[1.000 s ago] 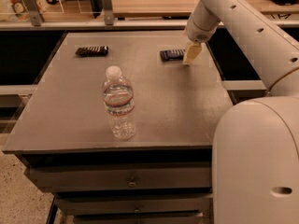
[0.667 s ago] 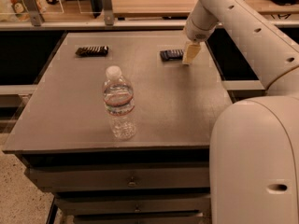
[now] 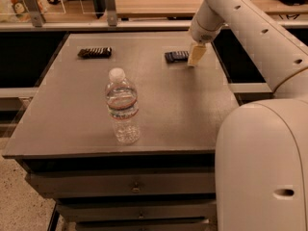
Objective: Pick rxbar blueberry
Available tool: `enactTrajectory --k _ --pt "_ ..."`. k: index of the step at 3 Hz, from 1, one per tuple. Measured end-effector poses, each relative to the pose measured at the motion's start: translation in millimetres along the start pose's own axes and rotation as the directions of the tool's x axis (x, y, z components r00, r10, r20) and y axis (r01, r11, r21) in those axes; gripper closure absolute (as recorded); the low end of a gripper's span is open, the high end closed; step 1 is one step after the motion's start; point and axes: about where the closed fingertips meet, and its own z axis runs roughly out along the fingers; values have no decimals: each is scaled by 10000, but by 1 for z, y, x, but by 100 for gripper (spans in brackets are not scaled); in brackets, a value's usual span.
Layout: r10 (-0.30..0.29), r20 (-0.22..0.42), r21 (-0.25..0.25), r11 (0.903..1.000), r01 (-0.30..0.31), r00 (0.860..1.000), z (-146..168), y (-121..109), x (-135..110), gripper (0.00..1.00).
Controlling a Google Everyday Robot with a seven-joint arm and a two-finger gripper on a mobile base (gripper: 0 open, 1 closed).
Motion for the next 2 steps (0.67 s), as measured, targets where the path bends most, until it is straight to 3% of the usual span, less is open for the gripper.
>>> enactTrajectory --k 2 --pt "57 -83 92 9999 -56 9999 0 -6 3 32"
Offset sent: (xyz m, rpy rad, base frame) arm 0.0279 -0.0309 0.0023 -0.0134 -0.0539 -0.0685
